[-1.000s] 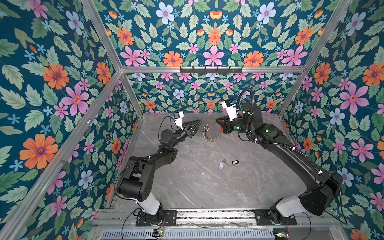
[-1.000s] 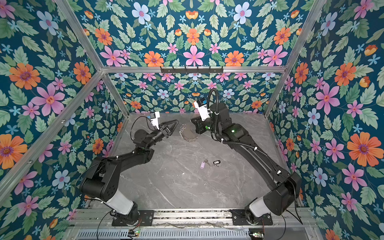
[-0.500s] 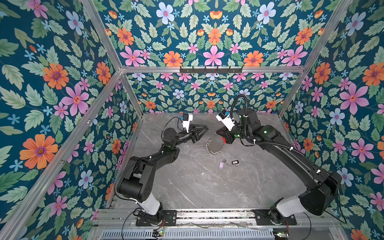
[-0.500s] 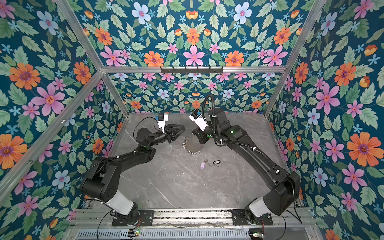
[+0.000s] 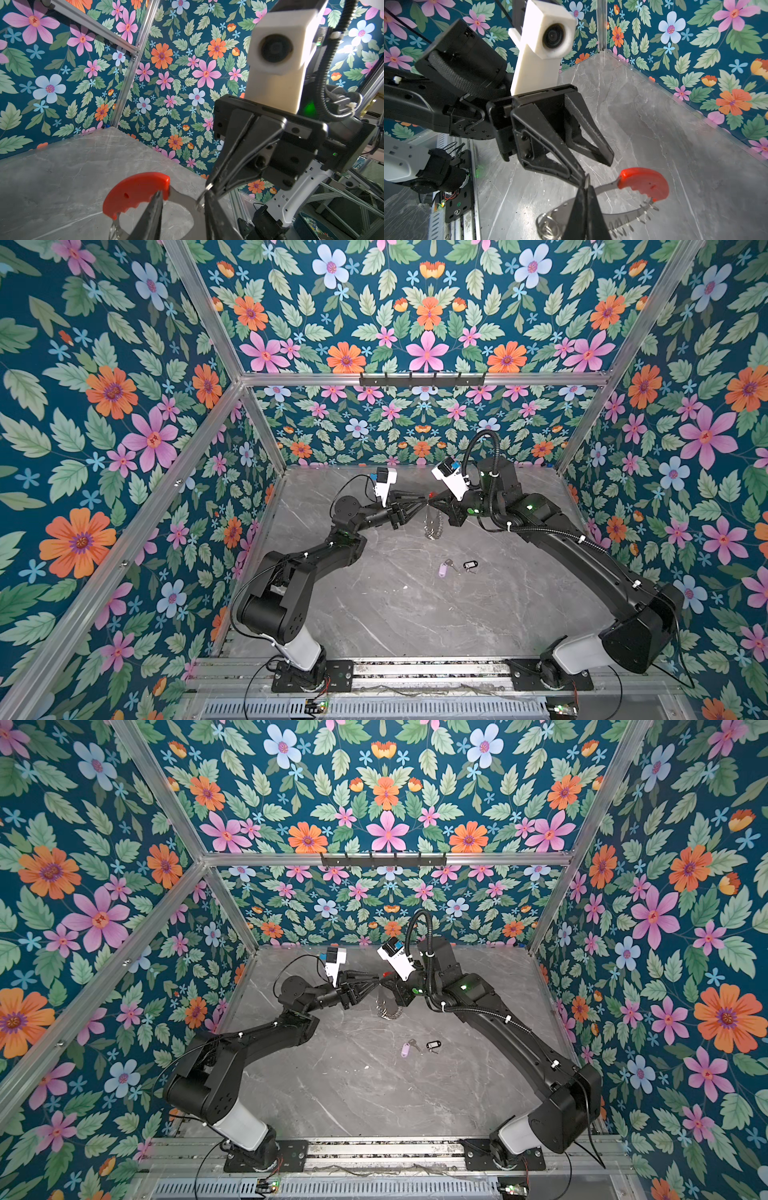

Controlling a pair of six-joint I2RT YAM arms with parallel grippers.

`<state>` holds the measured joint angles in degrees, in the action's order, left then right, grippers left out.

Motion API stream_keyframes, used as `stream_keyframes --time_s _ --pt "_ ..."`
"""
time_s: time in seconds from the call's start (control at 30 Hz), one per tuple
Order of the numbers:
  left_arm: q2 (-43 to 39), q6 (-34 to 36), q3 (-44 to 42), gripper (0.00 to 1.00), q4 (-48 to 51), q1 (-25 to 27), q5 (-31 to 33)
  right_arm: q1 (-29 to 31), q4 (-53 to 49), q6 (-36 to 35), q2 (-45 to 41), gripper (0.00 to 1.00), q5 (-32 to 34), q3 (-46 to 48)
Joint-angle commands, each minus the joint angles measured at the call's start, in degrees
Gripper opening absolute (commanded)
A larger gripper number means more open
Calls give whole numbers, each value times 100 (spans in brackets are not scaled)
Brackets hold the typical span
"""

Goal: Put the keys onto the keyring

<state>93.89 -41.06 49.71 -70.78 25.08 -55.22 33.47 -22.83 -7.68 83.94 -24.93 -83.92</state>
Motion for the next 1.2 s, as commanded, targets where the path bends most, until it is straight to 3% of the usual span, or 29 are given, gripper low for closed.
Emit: stream_keyframes --time_s 0.0,0.2,0.37,0.47,0.57,0.73,0.93,0.97,1.17 --pt "47 -183 38 34 -308 12 -59 10 297 21 -62 0 -227 -11" --pt "98 -344 65 31 -482 49 -128 10 310 30 -53 0 -249 0" --pt "129 -454 43 39 -650 58 -182 10 357 37 -45 0 -263 25" --pt "147 -529 55 30 -717 58 -208 10 365 39 -35 0 -258 20" --pt "174 -598 52 14 -802 58 -259 10 400 56 -27 0 -225 32" --pt "107 -484 -60 0 -854 58 -144 10 523 173 -43 0 -115 90" --pt "-2 -414 -158 0 -723 58 294 10 852 609 -155 0 191 224" --pt "-6 -464 -184 0 -751 56 393 10 934 720 -190 1 231 241" --pt "158 -1307 -295 0 -1817 72 874 14 1986 1604 -707 34 769 899"
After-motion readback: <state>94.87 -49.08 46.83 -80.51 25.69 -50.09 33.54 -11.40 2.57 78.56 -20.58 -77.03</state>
